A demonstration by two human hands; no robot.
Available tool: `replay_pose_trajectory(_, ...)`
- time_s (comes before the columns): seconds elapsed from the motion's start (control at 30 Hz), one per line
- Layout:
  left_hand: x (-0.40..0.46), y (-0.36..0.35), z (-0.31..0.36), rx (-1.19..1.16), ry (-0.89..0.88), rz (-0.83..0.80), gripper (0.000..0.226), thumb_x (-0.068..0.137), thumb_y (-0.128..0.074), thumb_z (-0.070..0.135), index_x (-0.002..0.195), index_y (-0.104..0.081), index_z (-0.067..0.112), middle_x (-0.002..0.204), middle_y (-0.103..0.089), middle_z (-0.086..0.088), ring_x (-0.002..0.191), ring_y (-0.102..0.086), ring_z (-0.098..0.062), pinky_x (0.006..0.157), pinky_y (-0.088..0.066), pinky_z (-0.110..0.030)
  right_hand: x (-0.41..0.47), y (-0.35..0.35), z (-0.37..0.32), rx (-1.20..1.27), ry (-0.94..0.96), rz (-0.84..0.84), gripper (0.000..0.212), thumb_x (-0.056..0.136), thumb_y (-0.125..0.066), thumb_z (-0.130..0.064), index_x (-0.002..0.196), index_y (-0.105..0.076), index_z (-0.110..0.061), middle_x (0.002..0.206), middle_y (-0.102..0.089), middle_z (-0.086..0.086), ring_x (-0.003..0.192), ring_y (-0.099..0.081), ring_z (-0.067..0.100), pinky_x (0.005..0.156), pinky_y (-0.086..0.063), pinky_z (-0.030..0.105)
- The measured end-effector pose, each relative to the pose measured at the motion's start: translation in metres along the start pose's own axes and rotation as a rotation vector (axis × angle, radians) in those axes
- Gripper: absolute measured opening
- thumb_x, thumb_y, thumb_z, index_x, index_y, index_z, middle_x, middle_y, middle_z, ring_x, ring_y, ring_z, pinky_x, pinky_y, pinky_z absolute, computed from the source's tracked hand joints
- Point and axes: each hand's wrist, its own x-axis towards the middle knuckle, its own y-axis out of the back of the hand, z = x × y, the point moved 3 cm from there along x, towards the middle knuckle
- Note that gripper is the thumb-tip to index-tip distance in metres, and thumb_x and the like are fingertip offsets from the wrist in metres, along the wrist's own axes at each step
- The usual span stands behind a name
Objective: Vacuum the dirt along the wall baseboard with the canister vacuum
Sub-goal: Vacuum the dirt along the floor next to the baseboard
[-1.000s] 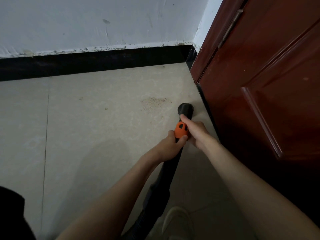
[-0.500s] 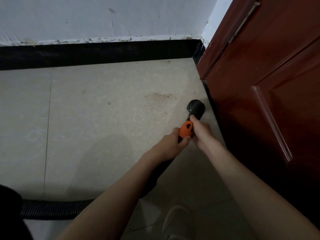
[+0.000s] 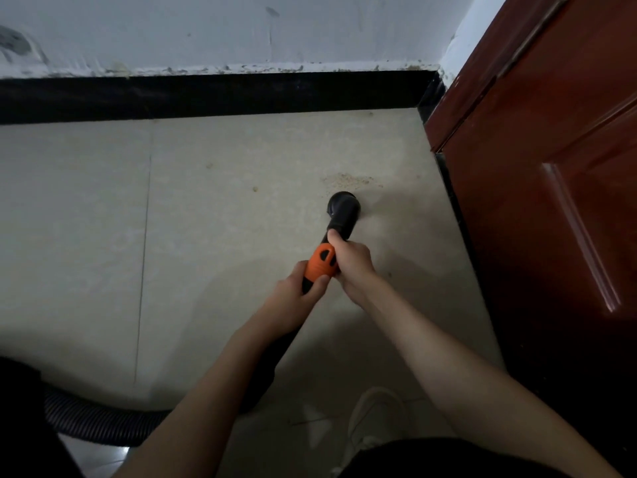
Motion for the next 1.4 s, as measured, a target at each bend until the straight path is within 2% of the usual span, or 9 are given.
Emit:
replay_pose_trajectory(0.23, 0.001, 0.017, -0.009, 0.006, 0.022, 0.091, 0.037, 0.095, -0.048, 0.040, 0.124, -0.047, 0.017, 0.081, -0.057, -0.003, 0.070, -0.053, -0.017, 0.055, -0.035, -0.022, 0.000, -0.025, -0.008, 0.012, -0.042, -0.084, 0.022, 0.097, -0.058, -0.027, 0.082, -0.057, -0.010, 0.083, -0.061, 0.006, 0.086, -0.060, 0.023, 0.087, -0.053, 0.038)
replay_pose_trajectory(0.37, 0.008, 0.007, 0.003, -0.005, -0.010, 0.048, 0.040, 0.094, -0.049, 0.039, 0.128, -0.045, 0.018, 0.089, -0.058, -0.004, 0.076, -0.053, -0.019, 0.063, -0.035, -0.029, 0.005, -0.008, -0.010, 0.068, -0.045, -0.033, 0.022, 0.096, -0.059, -0.026, 0.095, -0.059, -0.004, 0.081, -0.060, 0.006, 0.074, -0.059, 0.018, 0.071, -0.052, 0.032)
replay_pose_trajectory(0.43, 0.012, -0.002, 0.013, -0.014, -0.039, 0.007, 0.040, 0.094, -0.050, 0.039, 0.128, -0.045, 0.018, 0.093, -0.060, -0.006, 0.079, -0.054, -0.021, 0.066, -0.035, -0.028, 0.009, 0.007, -0.012, 0.114, -0.050, 0.003, 0.025, 0.096, -0.060, -0.025, 0.102, -0.057, -0.001, 0.082, -0.060, 0.007, 0.073, -0.059, 0.018, 0.069, -0.051, 0.033)
replay_pose_trajectory(0.63, 0.033, -0.024, 0.045, 0.013, -0.103, -0.113, 0.037, 0.094, -0.051, 0.039, 0.123, -0.048, 0.016, 0.091, -0.059, -0.008, 0.078, -0.053, -0.022, 0.066, -0.035, -0.028, 0.020, 0.049, -0.024, 0.195, -0.025, 0.134, 0.023, 0.097, -0.058, -0.025, 0.096, -0.056, -0.003, 0.079, -0.057, 0.007, 0.070, -0.056, 0.018, 0.068, -0.051, 0.033)
replay_pose_trajectory(0.77, 0.044, -0.034, 0.060, 0.034, -0.124, -0.147, 0.037, 0.094, -0.050, 0.040, 0.120, -0.048, 0.014, 0.088, -0.057, -0.007, 0.075, -0.053, -0.022, 0.063, -0.035, -0.029, 0.030, 0.067, -0.029, 0.204, 0.001, 0.170, 0.025, 0.097, -0.057, -0.026, 0.081, -0.055, -0.007, 0.078, -0.056, 0.005, 0.068, -0.056, 0.016, 0.061, -0.050, 0.029)
replay_pose_trajectory(0.97, 0.053, -0.025, 0.061, 0.015, -0.104, -0.065, 0.038, 0.095, -0.049, 0.040, 0.122, -0.047, 0.014, 0.086, -0.057, -0.006, 0.076, -0.054, -0.022, 0.060, -0.035, -0.029, 0.040, 0.053, -0.044, 0.154, 0.002, 0.111, 0.025, 0.097, -0.057, -0.028, 0.083, -0.055, -0.008, 0.080, -0.057, 0.006, 0.071, -0.057, 0.018, 0.062, -0.050, 0.031)
replay_pose_trajectory(1.1, 0.049, -0.018, 0.051, -0.014, -0.082, 0.001, 0.038, 0.095, -0.049, 0.039, 0.124, -0.047, 0.015, 0.084, -0.058, -0.005, 0.072, -0.055, -0.021, 0.054, -0.036, -0.024, 0.039, 0.038, -0.044, 0.075, -0.013, 0.048, 0.026, 0.098, -0.056, -0.030, 0.101, -0.056, -0.004, 0.085, -0.059, 0.007, 0.077, -0.058, 0.019, 0.063, -0.050, 0.031)
replay_pose_trajectory(1.2, 0.048, -0.011, 0.045, -0.028, -0.064, 0.030, 0.038, 0.095, -0.049, 0.039, 0.123, -0.047, 0.014, 0.083, -0.057, -0.005, 0.071, -0.053, -0.020, 0.057, -0.035, -0.027, 0.039, 0.027, -0.045, 0.037, -0.018, 0.018, 0.029, 0.097, -0.057, -0.030, 0.107, -0.056, -0.003, 0.086, -0.058, 0.006, 0.078, -0.058, 0.019, 0.060, -0.049, 0.030)
replay_pose_trajectory(1.4, 0.047, 0.010, 0.031, -0.054, -0.015, 0.120, 0.038, 0.095, -0.049, 0.038, 0.121, -0.047, 0.011, 0.076, -0.051, 0.000, 0.065, -0.047, -0.015, 0.049, -0.030, -0.015, 0.036, -0.007, -0.052, 0.000, -0.015, -0.040, 0.023, 0.095, -0.059, -0.029, 0.084, -0.056, -0.010, 0.079, -0.057, 0.004, 0.070, -0.056, 0.017, 0.058, -0.048, 0.029)
